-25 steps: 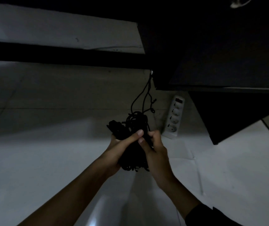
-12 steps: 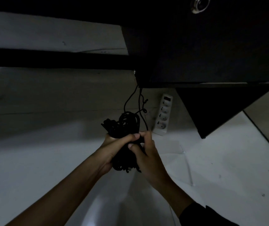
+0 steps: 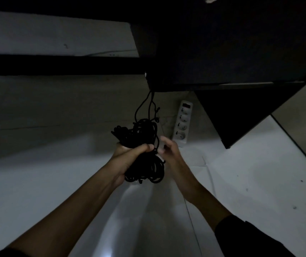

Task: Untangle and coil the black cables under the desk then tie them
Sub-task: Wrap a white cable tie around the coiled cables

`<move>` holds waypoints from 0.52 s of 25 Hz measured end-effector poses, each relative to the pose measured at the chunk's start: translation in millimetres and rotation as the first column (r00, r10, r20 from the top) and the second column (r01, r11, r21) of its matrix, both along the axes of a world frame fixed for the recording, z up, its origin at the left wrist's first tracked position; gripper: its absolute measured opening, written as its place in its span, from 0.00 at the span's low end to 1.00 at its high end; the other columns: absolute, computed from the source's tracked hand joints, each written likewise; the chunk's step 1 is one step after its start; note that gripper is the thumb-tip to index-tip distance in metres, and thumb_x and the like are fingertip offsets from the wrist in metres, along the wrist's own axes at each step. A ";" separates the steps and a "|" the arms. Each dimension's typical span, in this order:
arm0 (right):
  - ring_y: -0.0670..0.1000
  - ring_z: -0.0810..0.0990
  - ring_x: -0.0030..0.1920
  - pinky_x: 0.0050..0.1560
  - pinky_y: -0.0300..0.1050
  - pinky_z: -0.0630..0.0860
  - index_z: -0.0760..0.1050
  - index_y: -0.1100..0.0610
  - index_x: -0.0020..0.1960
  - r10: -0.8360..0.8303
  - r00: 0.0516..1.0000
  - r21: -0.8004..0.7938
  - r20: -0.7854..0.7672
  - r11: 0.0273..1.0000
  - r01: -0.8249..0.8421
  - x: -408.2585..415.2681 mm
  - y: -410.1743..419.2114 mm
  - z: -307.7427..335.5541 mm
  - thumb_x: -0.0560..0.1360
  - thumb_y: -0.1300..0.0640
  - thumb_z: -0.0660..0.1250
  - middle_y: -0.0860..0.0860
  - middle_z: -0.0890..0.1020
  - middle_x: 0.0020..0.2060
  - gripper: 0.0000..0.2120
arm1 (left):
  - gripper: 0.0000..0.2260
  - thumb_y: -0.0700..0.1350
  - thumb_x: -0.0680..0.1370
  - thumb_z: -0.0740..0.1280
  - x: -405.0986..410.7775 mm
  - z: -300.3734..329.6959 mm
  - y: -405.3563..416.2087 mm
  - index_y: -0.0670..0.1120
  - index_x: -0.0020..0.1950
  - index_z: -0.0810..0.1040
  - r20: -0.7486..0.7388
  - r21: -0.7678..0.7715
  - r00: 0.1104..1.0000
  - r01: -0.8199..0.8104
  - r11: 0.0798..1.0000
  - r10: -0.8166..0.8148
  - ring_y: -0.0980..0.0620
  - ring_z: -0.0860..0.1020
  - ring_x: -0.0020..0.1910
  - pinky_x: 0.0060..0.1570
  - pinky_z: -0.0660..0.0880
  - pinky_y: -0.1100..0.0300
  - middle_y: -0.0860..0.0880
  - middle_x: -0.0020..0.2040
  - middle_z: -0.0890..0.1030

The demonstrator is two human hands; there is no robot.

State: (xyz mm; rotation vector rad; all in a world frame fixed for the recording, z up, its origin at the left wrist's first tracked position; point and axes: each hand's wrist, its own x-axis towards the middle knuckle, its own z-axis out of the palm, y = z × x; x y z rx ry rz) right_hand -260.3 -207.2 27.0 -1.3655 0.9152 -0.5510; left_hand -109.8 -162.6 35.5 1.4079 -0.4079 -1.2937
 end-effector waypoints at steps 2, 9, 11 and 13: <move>0.40 0.71 0.63 0.48 0.26 0.71 0.69 0.45 0.66 -0.084 0.989 -0.145 -0.123 0.987 0.065 -32.6 -8.2 -12.1 0.78 0.48 0.63 0.43 0.72 0.64 0.17 | 0.04 0.42 0.70 0.75 -0.1 0.3 -1.6 0.44 0.43 0.83 0.011 0.018 1.000 -0.008 1.000 0.008 0.53 0.84 0.35 0.30 0.76 0.65 0.48 0.36 0.85; 0.53 0.67 0.63 0.56 0.49 0.72 0.70 0.53 0.67 -0.052 0.460 -0.353 -0.886 0.720 -0.598 -151.2 -8.4 -65.1 0.75 0.50 0.68 0.50 0.71 0.62 0.23 | 0.10 0.44 0.68 0.77 -6.7 -1.3 -1.3 0.43 0.47 0.83 0.058 0.065 0.997 0.041 0.997 -0.045 0.53 0.85 0.36 0.30 0.76 0.66 0.48 0.37 0.86; 0.56 0.69 0.61 0.53 0.51 0.73 0.72 0.57 0.65 -0.094 0.473 -0.399 -0.876 0.692 -0.602 -158.7 -3.1 -78.0 0.77 0.57 0.65 0.54 0.72 0.60 0.16 | 0.10 0.42 0.68 0.77 -9.2 -0.5 -2.0 0.43 0.47 0.83 0.083 0.046 0.995 0.053 0.998 -0.057 0.53 0.85 0.36 0.30 0.76 0.66 0.49 0.36 0.86; 0.56 0.72 0.56 0.50 0.52 0.72 0.75 0.58 0.61 -0.117 0.505 -0.444 -0.855 0.666 -0.599 -158.2 -3.4 -83.6 0.77 0.65 0.62 0.54 0.75 0.56 0.13 | 0.09 0.42 0.69 0.77 -11.0 0.7 -2.1 0.43 0.47 0.83 0.094 0.039 0.994 0.059 0.998 -0.063 0.54 0.85 0.35 0.29 0.76 0.66 0.49 0.36 0.85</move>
